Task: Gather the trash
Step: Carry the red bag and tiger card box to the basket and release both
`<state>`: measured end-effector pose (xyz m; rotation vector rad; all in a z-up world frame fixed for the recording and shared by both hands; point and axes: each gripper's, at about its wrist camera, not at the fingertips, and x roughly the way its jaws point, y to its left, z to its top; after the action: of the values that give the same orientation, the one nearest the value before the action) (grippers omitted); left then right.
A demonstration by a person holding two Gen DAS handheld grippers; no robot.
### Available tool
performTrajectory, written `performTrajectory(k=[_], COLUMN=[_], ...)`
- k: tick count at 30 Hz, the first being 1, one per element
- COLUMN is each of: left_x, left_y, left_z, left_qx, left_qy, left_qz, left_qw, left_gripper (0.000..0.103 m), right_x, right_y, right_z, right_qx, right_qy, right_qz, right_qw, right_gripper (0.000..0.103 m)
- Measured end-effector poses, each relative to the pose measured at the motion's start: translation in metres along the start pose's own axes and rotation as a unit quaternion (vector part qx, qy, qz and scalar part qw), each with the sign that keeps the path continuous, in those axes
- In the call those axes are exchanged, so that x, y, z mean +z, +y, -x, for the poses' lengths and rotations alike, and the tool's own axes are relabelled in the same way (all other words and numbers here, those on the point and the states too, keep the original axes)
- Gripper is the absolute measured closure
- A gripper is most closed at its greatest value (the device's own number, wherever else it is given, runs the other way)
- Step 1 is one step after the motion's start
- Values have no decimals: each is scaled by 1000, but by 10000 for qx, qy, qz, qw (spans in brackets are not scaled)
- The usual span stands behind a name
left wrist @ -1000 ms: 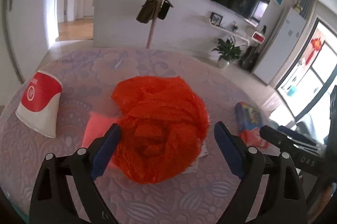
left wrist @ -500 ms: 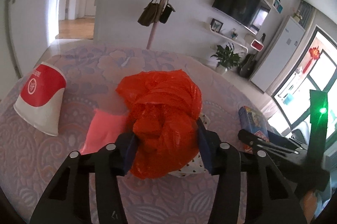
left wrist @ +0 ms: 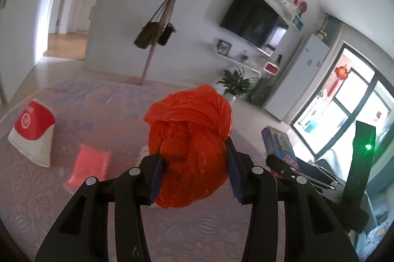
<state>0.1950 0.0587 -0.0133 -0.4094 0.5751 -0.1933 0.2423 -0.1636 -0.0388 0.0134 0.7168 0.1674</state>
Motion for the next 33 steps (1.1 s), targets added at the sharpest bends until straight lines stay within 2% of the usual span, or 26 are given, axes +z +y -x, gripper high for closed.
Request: performTrajectory(k=[7, 12, 22, 33], left_x=[1, -7, -37, -67], left_y=[-62, -107, -176, -203], left_z=[2, -9, -54, -121], left_qx=[-435, -777, -1274, -1328], left_qy=[-13, 129, 744, 1474], left_qz=[-392, -663, -1105, -1379], left_qw=[9983, 9947, 9829, 9704], left_gripper=[60, 60, 60, 59], right_x=[5, 2, -27, -60], right_y=[-54, -99, -176, -229], right_z=[47, 69, 68, 34], right_qx=[-237, -473, -865, -1160], right_qy=[-516, -685, -451, 163], right_qz=[-364, -661, -1338, -1901], right_qw=[9977, 9943, 9862, 9747], right_gripper=[43, 43, 43, 42])
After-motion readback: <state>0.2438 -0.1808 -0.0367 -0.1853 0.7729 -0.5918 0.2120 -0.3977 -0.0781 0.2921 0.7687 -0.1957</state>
